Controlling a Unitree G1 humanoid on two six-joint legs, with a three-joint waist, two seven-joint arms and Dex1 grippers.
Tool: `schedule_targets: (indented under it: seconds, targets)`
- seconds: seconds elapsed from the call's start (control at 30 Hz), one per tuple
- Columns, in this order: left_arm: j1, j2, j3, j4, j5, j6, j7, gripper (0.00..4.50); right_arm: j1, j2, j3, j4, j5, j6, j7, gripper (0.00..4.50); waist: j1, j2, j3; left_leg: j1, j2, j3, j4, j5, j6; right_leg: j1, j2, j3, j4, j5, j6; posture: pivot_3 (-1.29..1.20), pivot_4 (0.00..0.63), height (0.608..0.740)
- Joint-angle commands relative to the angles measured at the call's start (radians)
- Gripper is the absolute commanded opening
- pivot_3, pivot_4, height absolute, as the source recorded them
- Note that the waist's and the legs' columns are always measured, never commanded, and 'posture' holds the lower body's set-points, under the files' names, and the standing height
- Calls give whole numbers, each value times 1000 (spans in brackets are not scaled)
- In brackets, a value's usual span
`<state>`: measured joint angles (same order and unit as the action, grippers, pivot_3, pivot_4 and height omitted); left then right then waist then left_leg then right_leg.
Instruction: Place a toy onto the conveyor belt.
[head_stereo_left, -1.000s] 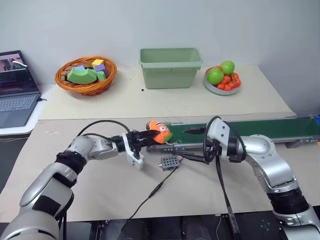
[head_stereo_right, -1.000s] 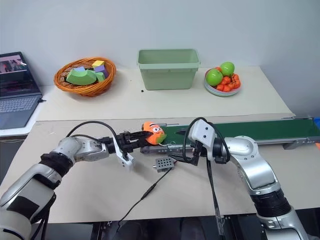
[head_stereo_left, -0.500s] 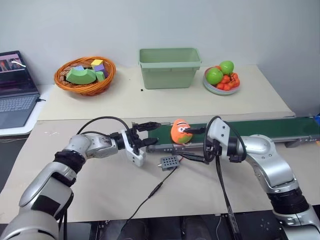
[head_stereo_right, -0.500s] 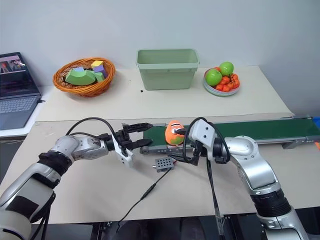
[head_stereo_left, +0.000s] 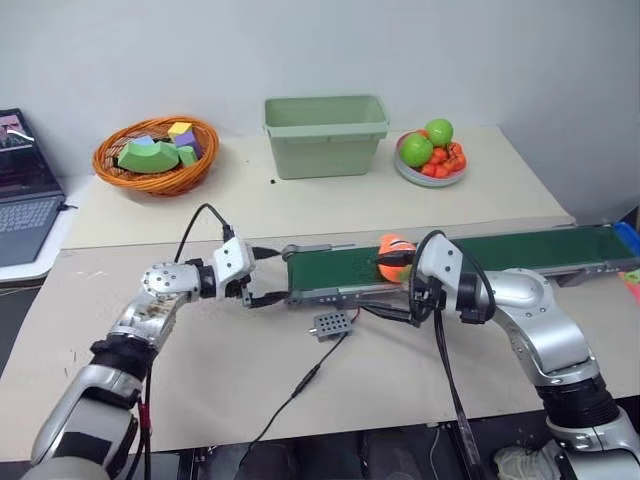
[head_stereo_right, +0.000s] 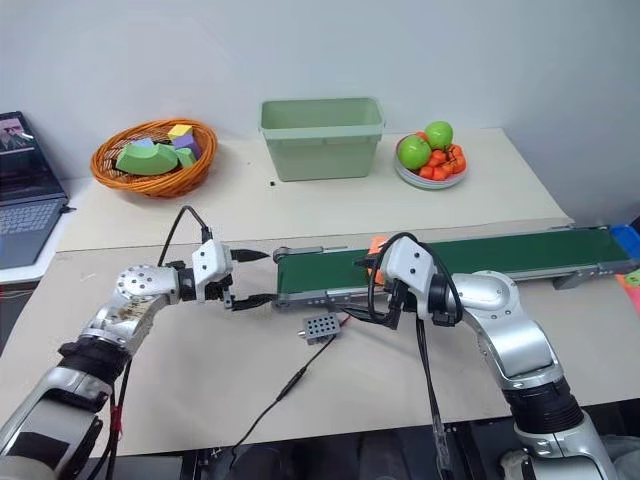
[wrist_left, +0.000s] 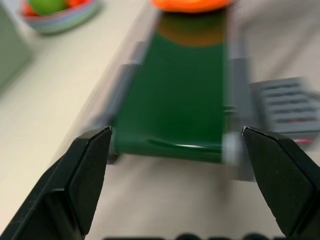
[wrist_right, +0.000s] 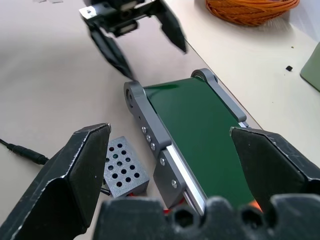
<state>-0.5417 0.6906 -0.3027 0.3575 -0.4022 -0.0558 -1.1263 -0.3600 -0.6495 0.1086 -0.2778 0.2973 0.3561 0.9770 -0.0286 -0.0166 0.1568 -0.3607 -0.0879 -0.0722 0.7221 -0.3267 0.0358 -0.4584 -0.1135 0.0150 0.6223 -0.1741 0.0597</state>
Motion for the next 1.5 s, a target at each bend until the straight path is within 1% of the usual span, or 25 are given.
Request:
schedule_targets:
  seconds: [0.03,0.13,0.27,0.5,1.03,1.2,1.33,1.5]
  targets:
    - [15,45,70,-152,-126,231,-99,4455,-2,-1,-29,-15,10,-20,-12,4500,3,0,0,0,0,0,1,0,0,0,0,0,0,0,0,0,150,728]
    - [22,50,110,-205,-155,317,-116,4455,0,0,-30,-12,8,-21,-15,4500,9,0,0,-1,0,0,2,0,0,0,0,0,1,0,0,0,150,728]
    - [32,35,143,-225,-132,337,-116,4455,-1,0,-30,-8,10,-22,-19,4500,13,0,0,0,0,0,2,0,0,0,0,0,1,0,0,0,150,728]
    - [41,13,163,-232,-88,315,-116,4455,-2,-4,-27,1,10,-25,-16,4500,15,0,0,0,0,0,1,0,0,0,0,0,0,0,0,0,150,728]
    - [45,-16,209,-253,-80,337,-102,4455,0,-8,-21,-2,12,-18,0,4500,15,0,0,0,0,0,1,0,0,0,0,0,0,0,0,0,150,728]
    - [40,-31,225,-261,-98,350,-101,4455,-3,-5,-21,3,11,-17,5,4500,15,0,0,0,0,0,1,0,0,0,0,0,-1,0,0,0,150,728]
    - [30,-47,241,-255,-101,354,-97,4455,-6,-4,-21,15,10,-21,7,4500,15,0,0,0,0,0,0,0,0,0,0,0,-7,0,0,0,150,728]
    - [26,-58,245,-261,-98,358,-98,4455,-7,-3,-19,22,9,-26,9,4500,15,0,0,0,0,0,0,0,0,0,0,0,-8,0,0,0,150,728]
